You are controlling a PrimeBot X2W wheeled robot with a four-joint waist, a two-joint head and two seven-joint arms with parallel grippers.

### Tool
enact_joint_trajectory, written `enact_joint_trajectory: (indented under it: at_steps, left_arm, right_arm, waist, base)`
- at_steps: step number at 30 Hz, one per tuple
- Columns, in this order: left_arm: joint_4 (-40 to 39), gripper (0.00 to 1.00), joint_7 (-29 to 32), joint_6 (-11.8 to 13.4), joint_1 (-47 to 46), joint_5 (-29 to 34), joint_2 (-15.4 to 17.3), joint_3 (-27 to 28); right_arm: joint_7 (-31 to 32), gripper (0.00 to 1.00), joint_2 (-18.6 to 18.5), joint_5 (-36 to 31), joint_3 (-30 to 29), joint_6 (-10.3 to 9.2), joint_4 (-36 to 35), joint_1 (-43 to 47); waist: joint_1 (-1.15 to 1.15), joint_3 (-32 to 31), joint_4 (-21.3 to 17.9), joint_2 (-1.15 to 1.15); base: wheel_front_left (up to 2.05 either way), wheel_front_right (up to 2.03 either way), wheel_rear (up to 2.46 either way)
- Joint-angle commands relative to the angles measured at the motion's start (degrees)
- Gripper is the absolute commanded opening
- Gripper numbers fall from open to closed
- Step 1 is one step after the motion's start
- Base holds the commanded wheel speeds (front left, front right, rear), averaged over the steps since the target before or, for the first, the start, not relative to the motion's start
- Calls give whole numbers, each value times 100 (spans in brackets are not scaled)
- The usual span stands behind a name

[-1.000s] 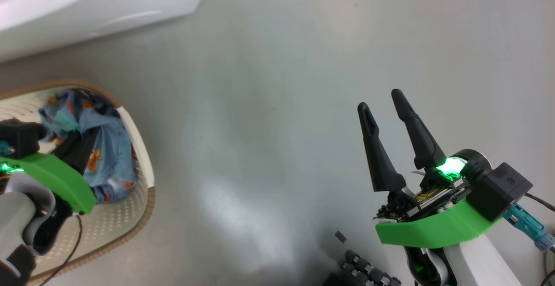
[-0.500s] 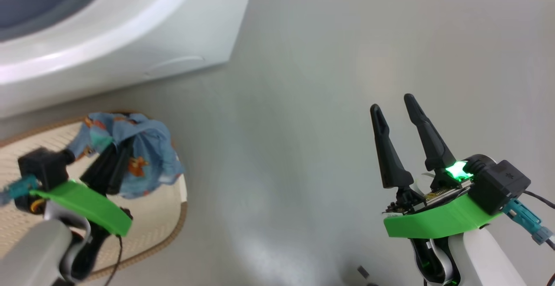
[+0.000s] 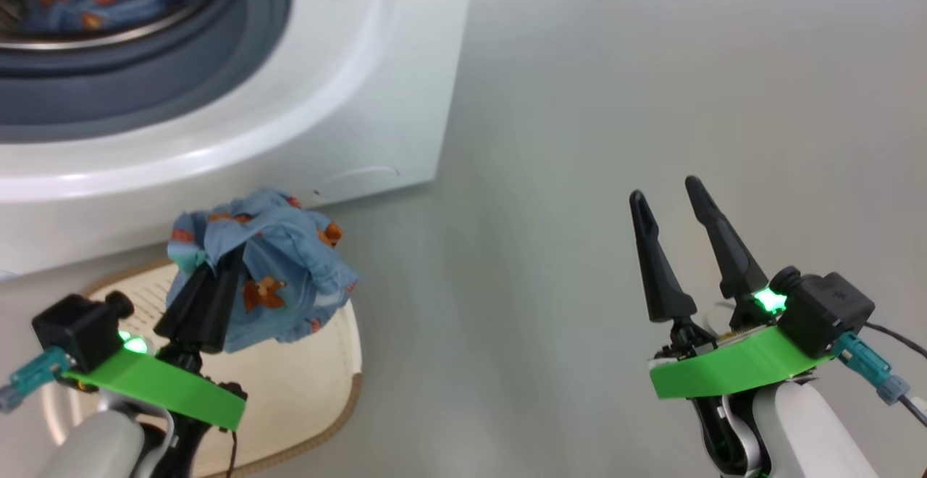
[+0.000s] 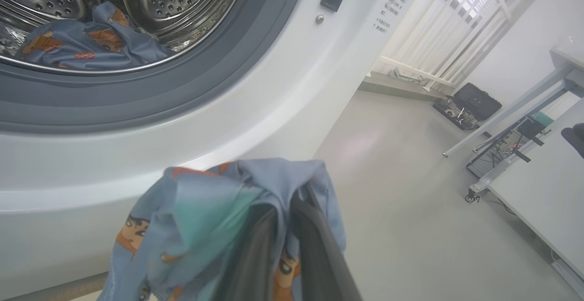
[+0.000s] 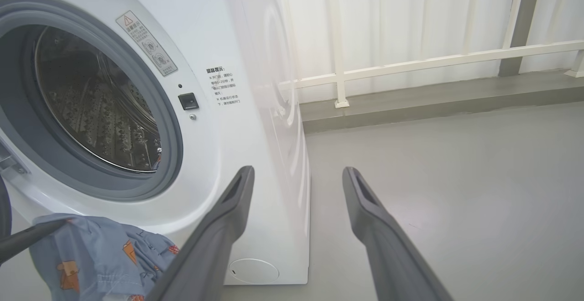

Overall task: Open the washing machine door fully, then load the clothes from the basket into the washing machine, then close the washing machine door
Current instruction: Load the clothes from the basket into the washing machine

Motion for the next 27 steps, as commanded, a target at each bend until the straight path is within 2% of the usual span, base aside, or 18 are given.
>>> enact_joint_trajectory:
  at_steps: [1,15,27]
  left_arm:
    - [-167,0,-37,4,28,82,101,267]
    - [-289,0,-37,4,218,547,-319,957]
    - [-233,0,-37,8,188,780,-514,1167]
  right_arm:
    - [-45,100,-44,-43,51,26,-81,131]
    - [-45,100,-44,-124,-99,26,284,367]
    - [-45,100,-44,-114,-7,26,461,507]
  waist:
    - [1,-381,247,0]
    - [1,-1214,569,0]
    - [1,-1525,546,0]
  base:
    - [0,0,0]
    - [0,0,0]
    - [0,0,0]
